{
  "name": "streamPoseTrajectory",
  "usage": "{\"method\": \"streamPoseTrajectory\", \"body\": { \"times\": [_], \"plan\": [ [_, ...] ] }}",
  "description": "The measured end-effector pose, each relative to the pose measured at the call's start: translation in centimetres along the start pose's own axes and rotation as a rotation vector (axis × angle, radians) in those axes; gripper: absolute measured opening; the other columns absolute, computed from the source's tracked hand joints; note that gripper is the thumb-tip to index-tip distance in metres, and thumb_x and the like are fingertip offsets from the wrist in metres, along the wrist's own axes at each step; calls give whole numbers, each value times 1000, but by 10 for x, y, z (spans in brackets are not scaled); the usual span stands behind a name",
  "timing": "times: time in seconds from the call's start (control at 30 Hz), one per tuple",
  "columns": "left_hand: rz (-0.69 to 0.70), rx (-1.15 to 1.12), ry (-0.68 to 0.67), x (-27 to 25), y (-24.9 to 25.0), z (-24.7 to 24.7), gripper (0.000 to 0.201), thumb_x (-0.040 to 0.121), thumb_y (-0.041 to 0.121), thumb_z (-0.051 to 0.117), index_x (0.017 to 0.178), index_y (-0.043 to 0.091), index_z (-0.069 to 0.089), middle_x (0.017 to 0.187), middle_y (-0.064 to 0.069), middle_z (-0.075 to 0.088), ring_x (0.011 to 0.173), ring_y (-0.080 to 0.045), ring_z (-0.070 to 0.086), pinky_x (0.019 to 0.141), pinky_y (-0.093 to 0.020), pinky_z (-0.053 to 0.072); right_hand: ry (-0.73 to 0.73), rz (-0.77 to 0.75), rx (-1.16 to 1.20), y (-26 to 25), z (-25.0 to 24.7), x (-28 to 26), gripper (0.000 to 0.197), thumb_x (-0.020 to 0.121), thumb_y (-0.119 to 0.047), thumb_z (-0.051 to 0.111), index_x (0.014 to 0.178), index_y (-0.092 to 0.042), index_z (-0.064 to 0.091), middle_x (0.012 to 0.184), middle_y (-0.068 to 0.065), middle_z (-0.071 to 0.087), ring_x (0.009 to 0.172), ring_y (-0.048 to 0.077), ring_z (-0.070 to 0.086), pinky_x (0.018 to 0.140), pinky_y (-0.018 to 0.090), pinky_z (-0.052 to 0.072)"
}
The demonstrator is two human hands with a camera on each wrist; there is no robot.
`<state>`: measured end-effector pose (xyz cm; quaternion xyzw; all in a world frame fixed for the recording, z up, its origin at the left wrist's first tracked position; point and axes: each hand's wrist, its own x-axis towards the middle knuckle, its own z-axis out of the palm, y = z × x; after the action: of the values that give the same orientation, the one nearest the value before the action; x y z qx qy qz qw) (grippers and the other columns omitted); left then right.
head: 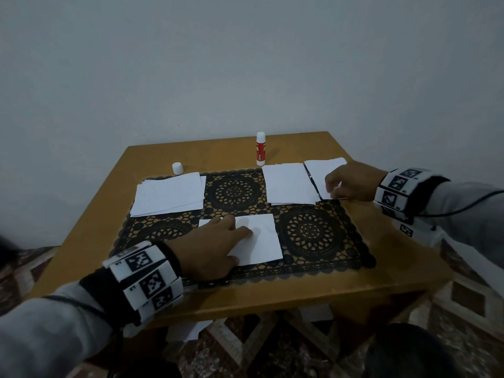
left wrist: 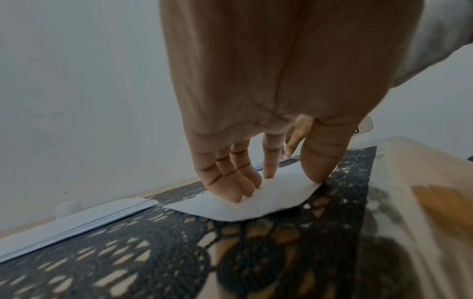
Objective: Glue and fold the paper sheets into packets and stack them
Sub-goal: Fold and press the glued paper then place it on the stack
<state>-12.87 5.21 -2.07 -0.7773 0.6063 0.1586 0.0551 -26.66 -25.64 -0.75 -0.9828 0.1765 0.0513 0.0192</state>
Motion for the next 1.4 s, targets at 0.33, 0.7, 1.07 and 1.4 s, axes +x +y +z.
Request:
{"method": "streamPoseTrajectory", "body": {
  "times": [0.33, 0.7, 1.07, 1.4],
  "plan": [
    [-4, -17, 4, 2, 0, -1, 61, 93, 42, 50, 145, 31, 21, 129, -3, 33, 116, -21, 38, 100, -35, 39, 123, 98, 141, 5, 6, 5, 12, 86, -10, 61, 84, 0, 66, 87, 8, 66, 76, 16, 53, 58, 16, 34],
    [-13, -20, -6, 1, 0, -1, 63, 93, 44, 50, 146, 31, 20, 131, -2, 33, 117, -20, 38, 100, -34, 39, 262, 312, 357, 12, 0, 8, 10, 76, -2, 71, 79, -10, 67, 75, 5, 64, 74, 20, 59, 66, 24, 43],
    [-22, -66, 5, -9, 2, -6, 49, 93, 40, 52, 139, 31, 36, 124, -1, 39, 110, -19, 44, 97, -33, 41, 480, 125, 136, -1, -23, -6, 17, 86, -15, 57, 74, -16, 45, 62, 5, 51, 57, 27, 49, 56, 30, 36],
    [-210, -656, 497, -24, -19, -31, 39, 90, 18, 61, 127, 18, 49, 98, 7, 66, 87, -16, 64, 80, -33, 53, 511, -134, 608, -80, -90, -33, 12, 88, -11, 66, 82, -1, 62, 71, 15, 68, 62, 18, 65, 64, 30, 55]
  ]
}}
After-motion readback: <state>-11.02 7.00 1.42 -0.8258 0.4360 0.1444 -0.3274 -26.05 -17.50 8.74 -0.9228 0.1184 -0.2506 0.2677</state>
